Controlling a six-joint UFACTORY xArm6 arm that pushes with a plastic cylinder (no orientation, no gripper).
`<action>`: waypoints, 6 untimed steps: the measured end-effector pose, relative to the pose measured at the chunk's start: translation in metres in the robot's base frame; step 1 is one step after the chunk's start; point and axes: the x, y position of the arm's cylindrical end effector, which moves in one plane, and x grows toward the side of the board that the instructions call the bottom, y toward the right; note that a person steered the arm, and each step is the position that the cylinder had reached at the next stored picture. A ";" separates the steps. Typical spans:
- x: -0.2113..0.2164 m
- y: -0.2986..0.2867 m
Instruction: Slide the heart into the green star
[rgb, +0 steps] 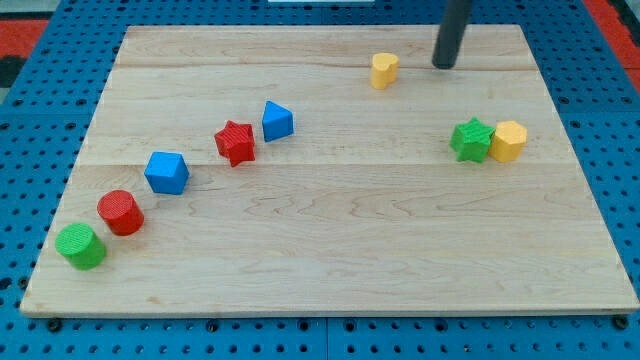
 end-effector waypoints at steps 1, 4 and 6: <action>-0.028 -0.034; 0.061 -0.050; 0.004 -0.062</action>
